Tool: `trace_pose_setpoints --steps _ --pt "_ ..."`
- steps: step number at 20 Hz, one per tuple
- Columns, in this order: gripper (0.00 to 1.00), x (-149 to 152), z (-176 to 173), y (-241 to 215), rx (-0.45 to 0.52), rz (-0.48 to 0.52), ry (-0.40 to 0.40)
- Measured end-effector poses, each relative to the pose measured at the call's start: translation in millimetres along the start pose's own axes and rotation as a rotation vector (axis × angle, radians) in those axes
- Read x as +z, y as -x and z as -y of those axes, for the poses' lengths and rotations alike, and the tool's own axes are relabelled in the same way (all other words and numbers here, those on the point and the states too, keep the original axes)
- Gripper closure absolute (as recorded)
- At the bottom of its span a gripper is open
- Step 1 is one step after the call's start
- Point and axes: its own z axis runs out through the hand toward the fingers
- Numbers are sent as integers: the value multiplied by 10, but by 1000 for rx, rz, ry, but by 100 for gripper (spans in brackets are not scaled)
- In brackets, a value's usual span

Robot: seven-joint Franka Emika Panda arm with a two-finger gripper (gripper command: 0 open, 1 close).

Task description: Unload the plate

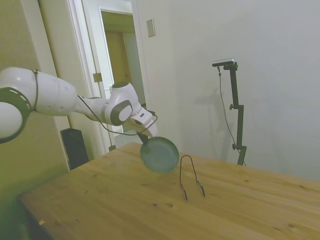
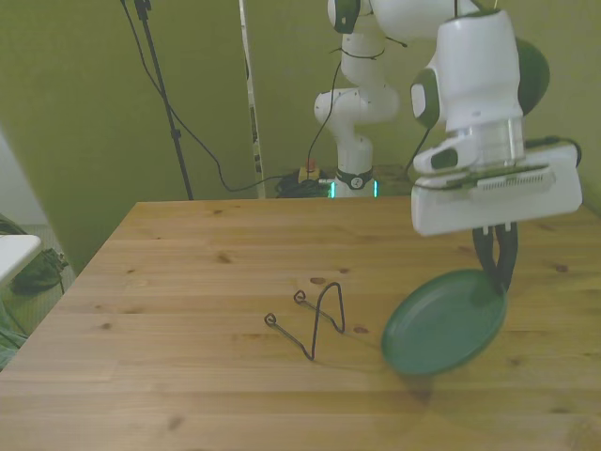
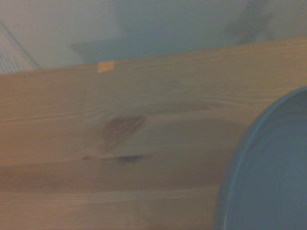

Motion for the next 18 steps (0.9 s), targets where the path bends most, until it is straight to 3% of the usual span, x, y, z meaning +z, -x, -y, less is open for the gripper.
trace_pose_setpoints --steps 4,5,18 --pt "100 320 1 -146 22 17 22" --pt "0 349 4 -162 23 19 25" --pt "0 331 3 -203 31 19 19"
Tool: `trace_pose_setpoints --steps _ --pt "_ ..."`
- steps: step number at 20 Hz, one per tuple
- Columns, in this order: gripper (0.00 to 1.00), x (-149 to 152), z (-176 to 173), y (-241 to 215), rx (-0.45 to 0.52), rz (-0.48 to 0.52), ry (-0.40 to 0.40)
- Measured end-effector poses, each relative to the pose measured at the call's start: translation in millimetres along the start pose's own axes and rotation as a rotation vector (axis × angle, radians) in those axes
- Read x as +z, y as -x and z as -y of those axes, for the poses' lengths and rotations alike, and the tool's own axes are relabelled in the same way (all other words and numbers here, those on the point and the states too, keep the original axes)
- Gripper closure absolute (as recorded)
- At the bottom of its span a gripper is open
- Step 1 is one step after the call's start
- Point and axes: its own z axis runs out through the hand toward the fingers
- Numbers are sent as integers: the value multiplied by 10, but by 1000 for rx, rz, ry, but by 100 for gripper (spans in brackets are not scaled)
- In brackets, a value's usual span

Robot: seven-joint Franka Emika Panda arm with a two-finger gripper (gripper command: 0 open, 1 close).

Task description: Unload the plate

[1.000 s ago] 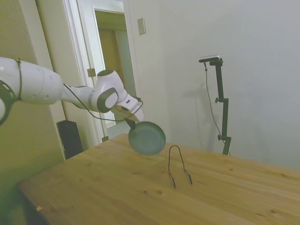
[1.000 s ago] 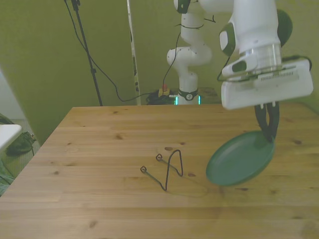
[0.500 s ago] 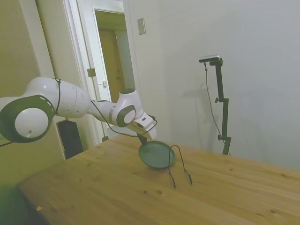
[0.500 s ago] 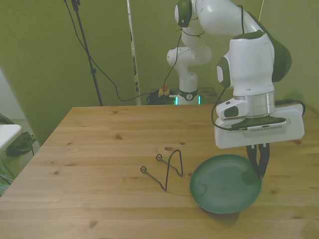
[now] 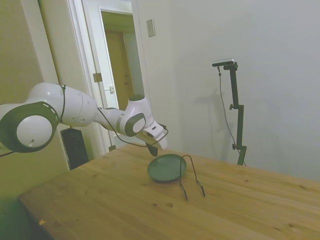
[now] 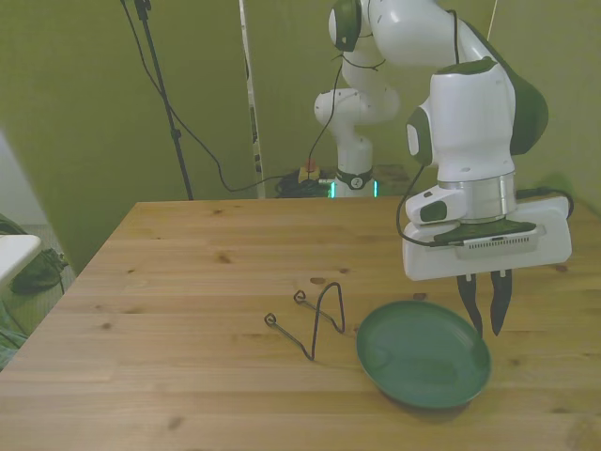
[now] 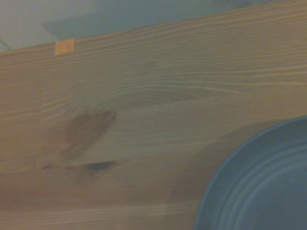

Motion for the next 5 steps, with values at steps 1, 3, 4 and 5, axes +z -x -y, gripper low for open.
trace_pose_setpoints --steps 1,3,4,5 --pt "0 -64 31 -10 3 -2 -14" --pt "0 -281 112 -16 5 -7 -49" --pt "0 -427 157 2 1 -10 -64" --pt "0 -601 207 44 -6 -10 -77"
